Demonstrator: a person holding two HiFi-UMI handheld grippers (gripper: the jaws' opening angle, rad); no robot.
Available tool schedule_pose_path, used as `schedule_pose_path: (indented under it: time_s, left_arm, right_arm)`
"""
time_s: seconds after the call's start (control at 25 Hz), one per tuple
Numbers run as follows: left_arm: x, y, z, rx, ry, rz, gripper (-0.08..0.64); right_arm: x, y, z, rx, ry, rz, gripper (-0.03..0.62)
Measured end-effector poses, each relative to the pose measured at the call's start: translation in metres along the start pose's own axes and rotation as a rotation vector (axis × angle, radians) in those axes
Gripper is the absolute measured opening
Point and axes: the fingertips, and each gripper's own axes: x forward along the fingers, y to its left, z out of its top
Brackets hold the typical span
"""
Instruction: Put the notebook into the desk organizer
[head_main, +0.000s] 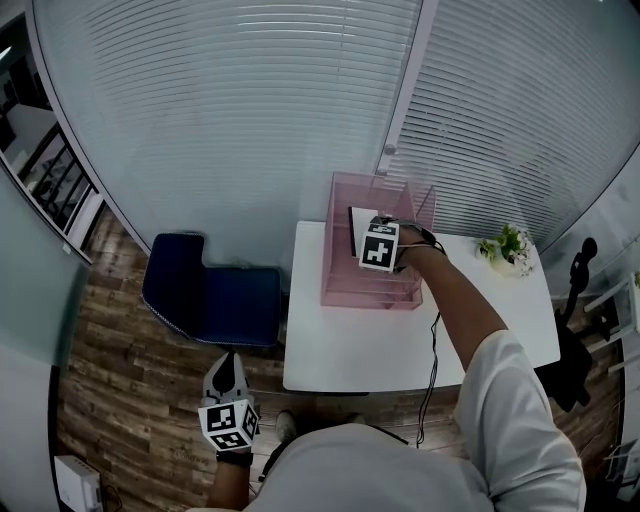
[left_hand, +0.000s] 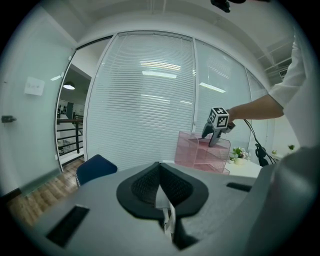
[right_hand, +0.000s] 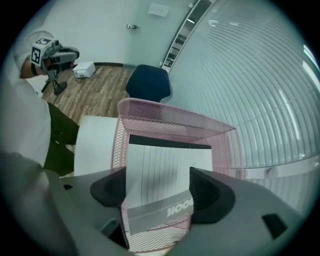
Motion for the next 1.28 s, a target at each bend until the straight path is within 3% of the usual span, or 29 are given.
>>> schedule_pose_path:
  time_s: [0.44, 0.76, 0.92, 1.28]
  left_arm:
    - [-0.009, 0.004, -0.003, -0.002, 0.001, 0.019, 0.008]
    - [-0.011, 0.002, -0.001, 0.001, -0.001, 0.015, 0.008]
    - [-0.011, -0.002, 0.001, 0.007, -0.006, 0.002, 0.008]
    - [-0.004, -0.016, 0.005, 0.028, -0.008, -0.051, 0.008]
  right_arm:
    - [-0.010, 0.010, 0.005, 0.077, -0.051, 0.227, 0.382]
    - [-0.015, 0.005, 0.004, 0.079, -0.065, 0.178, 0.382]
    - [-0.026, -0.002, 0.004, 0.105, -0.109, 0.114, 0.382]
    - [-0.075, 0.001, 0.003, 0.283, -0.310, -0.083, 0.364]
